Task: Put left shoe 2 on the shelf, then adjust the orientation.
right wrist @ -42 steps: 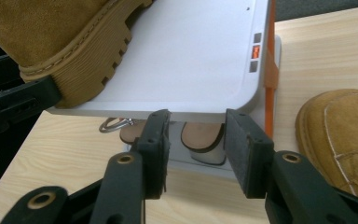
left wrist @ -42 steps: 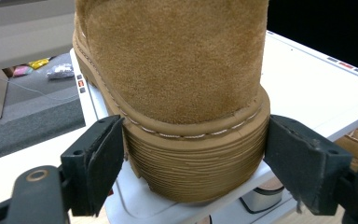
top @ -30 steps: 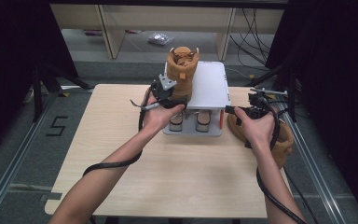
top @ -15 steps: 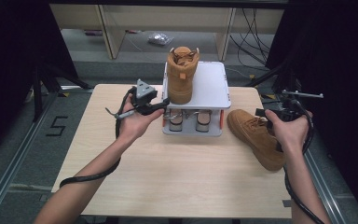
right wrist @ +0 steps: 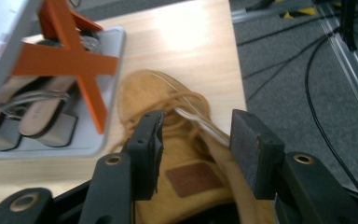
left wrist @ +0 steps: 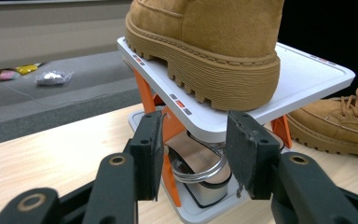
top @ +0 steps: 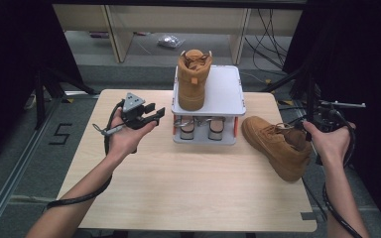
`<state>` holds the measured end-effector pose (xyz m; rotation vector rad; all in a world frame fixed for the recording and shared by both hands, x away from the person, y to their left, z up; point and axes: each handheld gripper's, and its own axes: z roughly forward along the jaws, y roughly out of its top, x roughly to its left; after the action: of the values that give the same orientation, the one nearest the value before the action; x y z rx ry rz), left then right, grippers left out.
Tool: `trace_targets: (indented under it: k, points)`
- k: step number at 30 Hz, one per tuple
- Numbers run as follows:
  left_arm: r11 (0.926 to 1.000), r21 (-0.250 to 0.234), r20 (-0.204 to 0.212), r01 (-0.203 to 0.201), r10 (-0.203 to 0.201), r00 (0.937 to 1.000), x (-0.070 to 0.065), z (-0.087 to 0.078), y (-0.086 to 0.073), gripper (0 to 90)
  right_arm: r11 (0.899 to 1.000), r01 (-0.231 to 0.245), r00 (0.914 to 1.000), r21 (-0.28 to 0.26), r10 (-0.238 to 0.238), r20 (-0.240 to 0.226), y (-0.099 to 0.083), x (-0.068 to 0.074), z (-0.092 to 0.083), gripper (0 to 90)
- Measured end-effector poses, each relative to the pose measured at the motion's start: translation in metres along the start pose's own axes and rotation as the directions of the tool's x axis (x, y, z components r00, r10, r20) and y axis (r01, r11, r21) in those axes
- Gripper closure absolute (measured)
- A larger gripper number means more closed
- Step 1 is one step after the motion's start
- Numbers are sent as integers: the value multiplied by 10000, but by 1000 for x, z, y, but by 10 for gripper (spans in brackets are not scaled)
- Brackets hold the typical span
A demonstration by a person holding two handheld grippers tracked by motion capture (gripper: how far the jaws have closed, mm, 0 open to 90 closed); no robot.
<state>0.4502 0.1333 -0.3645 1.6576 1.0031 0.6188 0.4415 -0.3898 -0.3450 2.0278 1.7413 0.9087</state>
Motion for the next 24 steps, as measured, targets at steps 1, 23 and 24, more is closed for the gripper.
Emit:
trace_targets:
  k: [1, 23, 24]
  points:
    - [10000, 24, 19, 43, -43, 10000, 0, 0, 0, 563, 9999, 46, 9998, 138, -49, 186, -1, -6, 3, 532]
    - [9995, 299, -250, 123, -115, 9996, 16, -7, -17, 523, 9747, 732, 9960, 2110, -824, 352, 1, -17, 42, 519]
    - [9994, 323, -258, 135, -127, 9996, 16, -7, -18, 521, 9729, 560, 9972, 2245, -657, 360, 1, -16, 45, 527]
